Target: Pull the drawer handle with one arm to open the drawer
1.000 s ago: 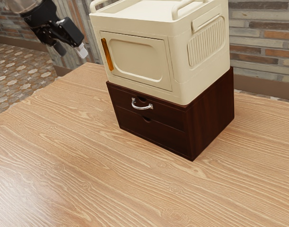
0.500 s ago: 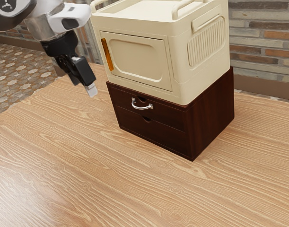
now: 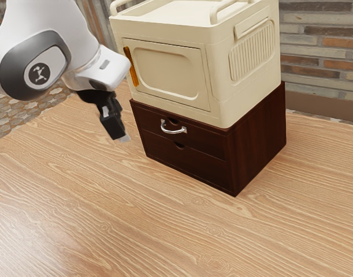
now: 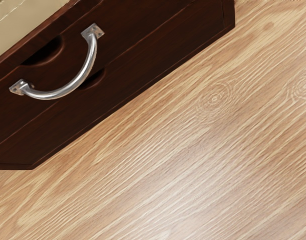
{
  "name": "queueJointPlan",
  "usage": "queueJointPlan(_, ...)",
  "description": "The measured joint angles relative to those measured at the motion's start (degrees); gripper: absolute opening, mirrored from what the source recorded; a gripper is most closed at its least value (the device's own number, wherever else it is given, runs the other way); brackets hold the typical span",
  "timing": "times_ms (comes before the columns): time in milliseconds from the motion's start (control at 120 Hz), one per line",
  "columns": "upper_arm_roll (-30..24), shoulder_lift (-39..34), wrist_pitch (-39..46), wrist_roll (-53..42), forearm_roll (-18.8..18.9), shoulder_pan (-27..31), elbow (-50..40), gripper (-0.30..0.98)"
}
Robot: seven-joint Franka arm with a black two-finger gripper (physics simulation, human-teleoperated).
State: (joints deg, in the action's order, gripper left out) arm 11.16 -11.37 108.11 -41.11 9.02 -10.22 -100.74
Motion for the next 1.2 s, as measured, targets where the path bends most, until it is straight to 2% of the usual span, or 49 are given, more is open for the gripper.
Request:
queueJointPlan(217,0.05,0.07,6.62,-11.85,-0.10,-1.34,-2.01,0.69)
queueJointPlan(367,1.06,-1.26,11.89,-18.43,0.72,-2.13,-7.63,0.69)
queueJointPlan(600,1.40,-1.24,17.84,-26.95,3.09,-4.66,-9.37,0.69)
queueJointPlan(933,3.23,0.09,25.13,-34.73,5.09,-4.79,-12.96,0.69)
queueJointPlan(1200,3.42,3.21,28.46,-37.01,5.88,-4.71,-13.17,0.69)
